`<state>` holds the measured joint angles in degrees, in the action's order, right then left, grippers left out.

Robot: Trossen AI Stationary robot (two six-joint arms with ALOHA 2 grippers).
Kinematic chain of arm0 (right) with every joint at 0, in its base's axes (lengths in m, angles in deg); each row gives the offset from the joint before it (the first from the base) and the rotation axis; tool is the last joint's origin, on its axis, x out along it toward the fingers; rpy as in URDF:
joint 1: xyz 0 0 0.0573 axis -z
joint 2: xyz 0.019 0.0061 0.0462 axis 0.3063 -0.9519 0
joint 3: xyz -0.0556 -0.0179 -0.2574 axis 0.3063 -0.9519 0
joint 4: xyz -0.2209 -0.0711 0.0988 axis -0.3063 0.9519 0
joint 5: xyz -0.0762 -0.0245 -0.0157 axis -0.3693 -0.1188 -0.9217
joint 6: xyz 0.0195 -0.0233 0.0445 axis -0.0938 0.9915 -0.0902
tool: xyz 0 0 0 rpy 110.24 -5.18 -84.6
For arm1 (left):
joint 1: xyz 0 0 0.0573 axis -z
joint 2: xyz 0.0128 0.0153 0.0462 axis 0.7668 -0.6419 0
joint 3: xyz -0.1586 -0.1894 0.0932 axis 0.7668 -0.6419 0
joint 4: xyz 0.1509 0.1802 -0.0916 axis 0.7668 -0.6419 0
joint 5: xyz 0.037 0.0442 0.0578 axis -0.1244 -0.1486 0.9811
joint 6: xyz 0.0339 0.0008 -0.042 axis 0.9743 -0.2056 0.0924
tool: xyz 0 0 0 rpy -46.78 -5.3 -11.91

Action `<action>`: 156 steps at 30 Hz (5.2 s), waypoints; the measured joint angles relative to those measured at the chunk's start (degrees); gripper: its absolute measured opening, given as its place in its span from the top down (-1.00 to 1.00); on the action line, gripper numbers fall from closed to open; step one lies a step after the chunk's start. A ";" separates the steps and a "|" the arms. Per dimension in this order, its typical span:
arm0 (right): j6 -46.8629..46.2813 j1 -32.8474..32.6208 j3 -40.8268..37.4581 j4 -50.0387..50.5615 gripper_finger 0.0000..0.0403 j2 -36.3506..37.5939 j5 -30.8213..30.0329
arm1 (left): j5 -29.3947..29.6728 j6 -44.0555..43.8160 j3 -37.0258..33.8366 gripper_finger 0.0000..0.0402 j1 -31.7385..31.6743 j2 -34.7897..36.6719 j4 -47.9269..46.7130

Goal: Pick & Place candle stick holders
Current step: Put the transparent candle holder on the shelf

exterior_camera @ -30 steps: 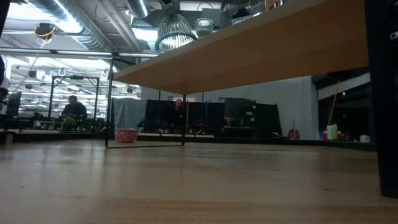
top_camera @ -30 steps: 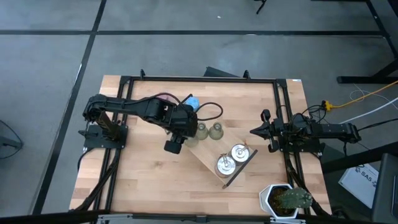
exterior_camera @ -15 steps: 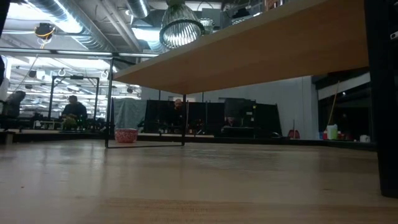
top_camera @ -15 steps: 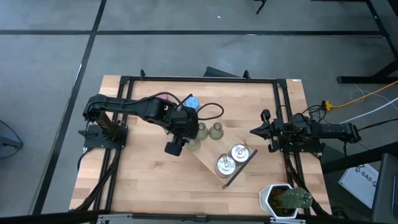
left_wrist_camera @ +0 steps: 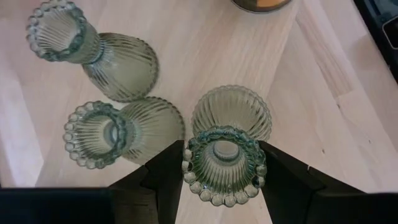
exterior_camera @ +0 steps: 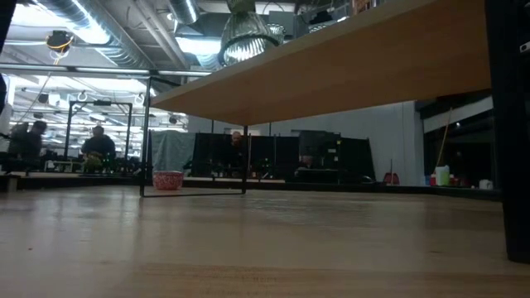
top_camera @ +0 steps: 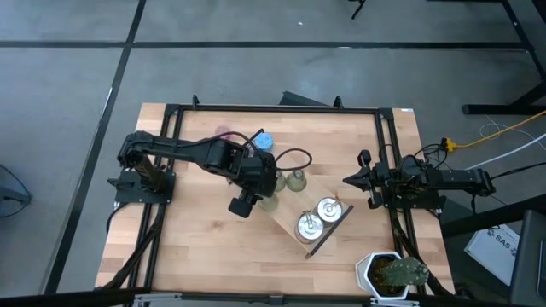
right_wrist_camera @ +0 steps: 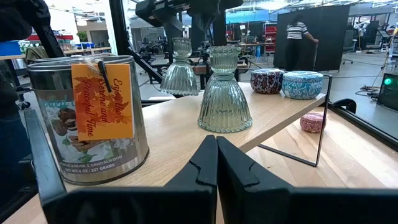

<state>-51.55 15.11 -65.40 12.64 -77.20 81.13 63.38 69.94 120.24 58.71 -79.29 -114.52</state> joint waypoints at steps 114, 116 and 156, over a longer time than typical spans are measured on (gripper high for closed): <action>0.00 0.01 0.00 0.02 1.00 0.00 0.00 | -1.29 3.12 10.69 0.23 0.27 -1.45 -6.92; 0.00 0.01 -0.02 0.00 1.00 0.00 0.00 | -2.64 2.90 10.69 0.31 0.27 -1.45 -6.96; 0.00 0.02 0.00 0.00 1.00 0.00 0.00 | -3.01 0.44 -7.04 0.99 -0.07 0.58 7.29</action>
<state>-51.55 15.14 -65.40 12.64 -77.20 81.13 60.37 70.39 113.20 58.63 -78.70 -107.23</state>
